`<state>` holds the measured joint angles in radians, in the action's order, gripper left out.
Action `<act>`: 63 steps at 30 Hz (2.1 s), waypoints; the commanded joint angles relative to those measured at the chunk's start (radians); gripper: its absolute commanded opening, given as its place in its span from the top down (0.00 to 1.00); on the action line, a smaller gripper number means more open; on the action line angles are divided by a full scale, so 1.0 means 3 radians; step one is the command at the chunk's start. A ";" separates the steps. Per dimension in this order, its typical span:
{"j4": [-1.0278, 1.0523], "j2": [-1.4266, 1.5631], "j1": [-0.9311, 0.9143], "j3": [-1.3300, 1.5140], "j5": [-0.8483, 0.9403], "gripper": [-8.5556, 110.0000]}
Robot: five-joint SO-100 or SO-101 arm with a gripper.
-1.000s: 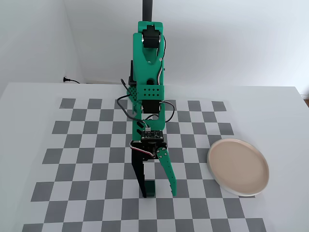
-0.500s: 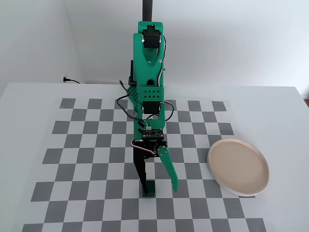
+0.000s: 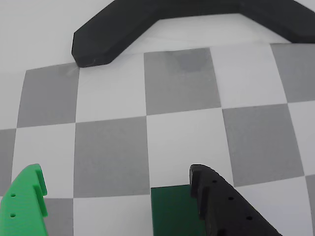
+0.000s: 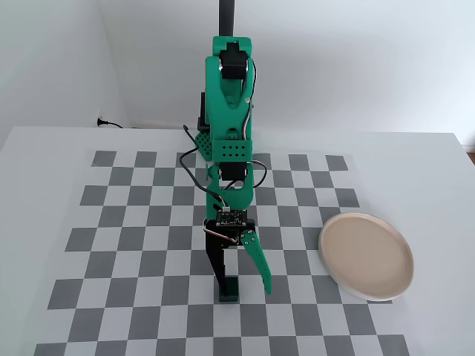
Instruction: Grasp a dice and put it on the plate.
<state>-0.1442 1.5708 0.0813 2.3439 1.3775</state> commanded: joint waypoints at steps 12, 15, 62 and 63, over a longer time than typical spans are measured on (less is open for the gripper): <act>0.0624 0.0112 0.0118 -0.0685 -0.0404 0.71; 0.0711 0.0225 0.0174 -0.0716 -0.0455 0.71; 0.1064 0.0363 0.0373 -0.0854 0.0706 0.73; 0.1094 0.0378 0.0383 -0.0854 0.0685 0.73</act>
<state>0.1519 1.5693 0.1810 2.1721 1.5938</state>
